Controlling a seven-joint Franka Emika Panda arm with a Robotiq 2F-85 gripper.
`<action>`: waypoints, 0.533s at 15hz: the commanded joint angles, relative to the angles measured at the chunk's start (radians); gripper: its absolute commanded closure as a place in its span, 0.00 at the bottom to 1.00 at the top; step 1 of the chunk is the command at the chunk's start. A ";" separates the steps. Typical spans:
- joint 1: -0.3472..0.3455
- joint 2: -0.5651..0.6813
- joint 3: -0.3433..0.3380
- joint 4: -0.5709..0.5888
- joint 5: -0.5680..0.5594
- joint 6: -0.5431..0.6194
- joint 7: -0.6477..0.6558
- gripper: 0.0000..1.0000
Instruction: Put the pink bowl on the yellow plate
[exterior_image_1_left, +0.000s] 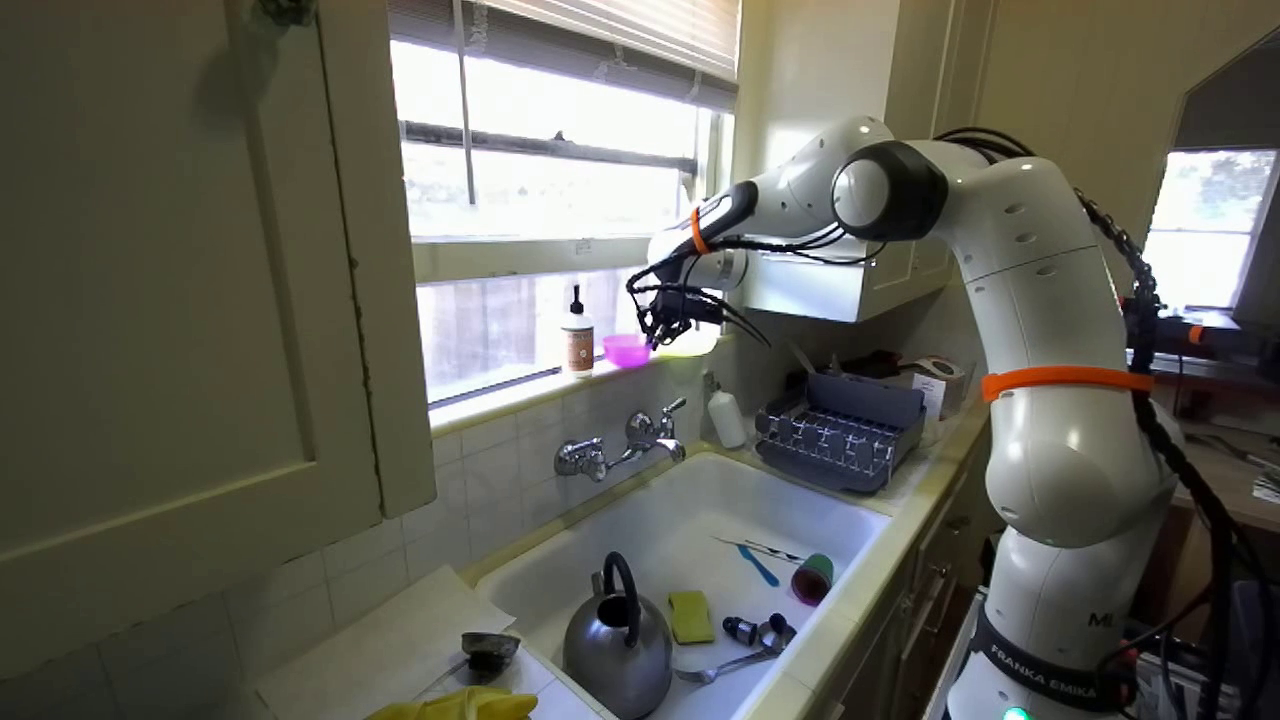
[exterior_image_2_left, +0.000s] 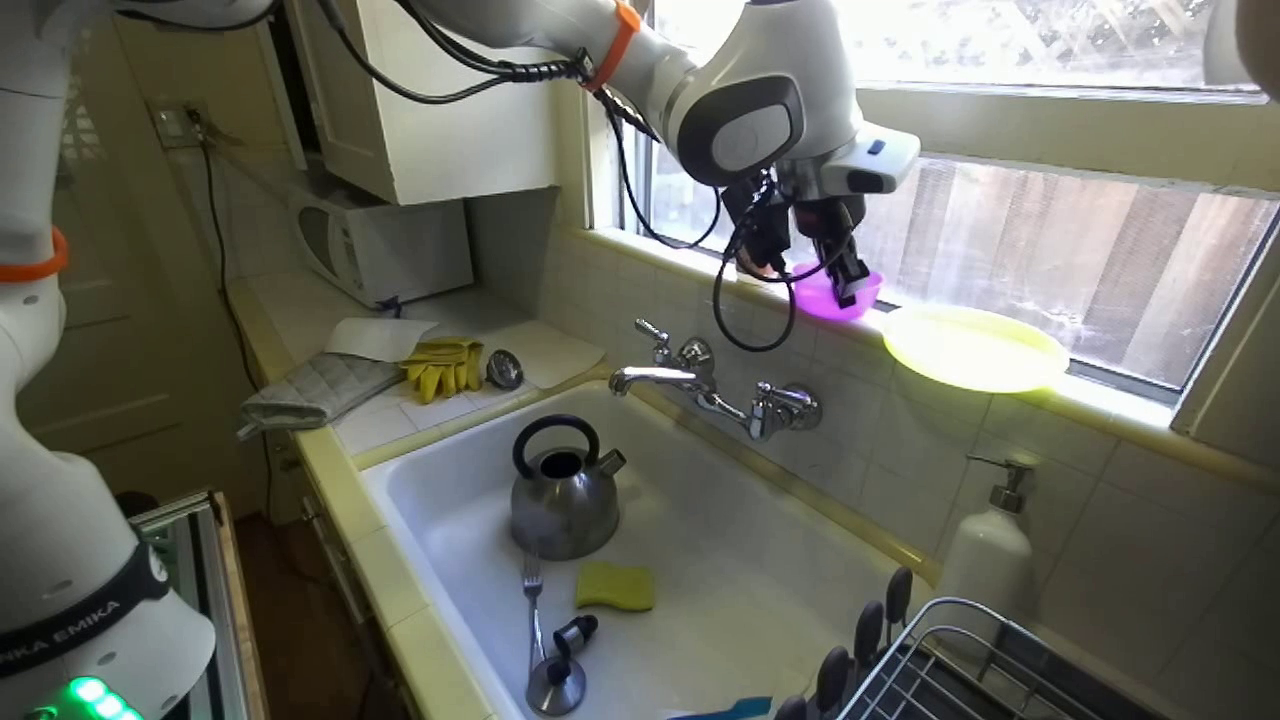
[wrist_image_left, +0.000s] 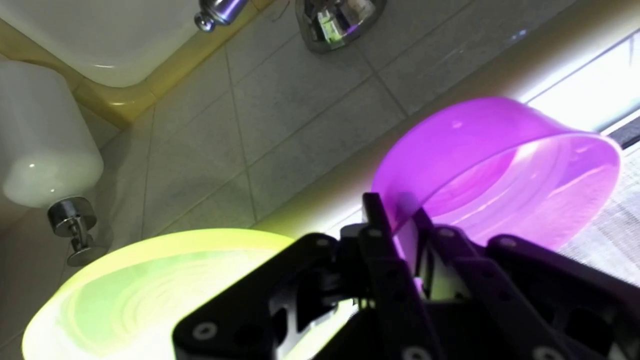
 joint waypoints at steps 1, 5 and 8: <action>-0.026 -0.001 0.031 0.020 0.051 -0.032 -0.030 1.00; -0.025 -0.029 0.043 0.001 0.062 -0.012 -0.049 0.99; -0.013 -0.070 0.024 -0.033 0.032 -0.004 -0.037 0.99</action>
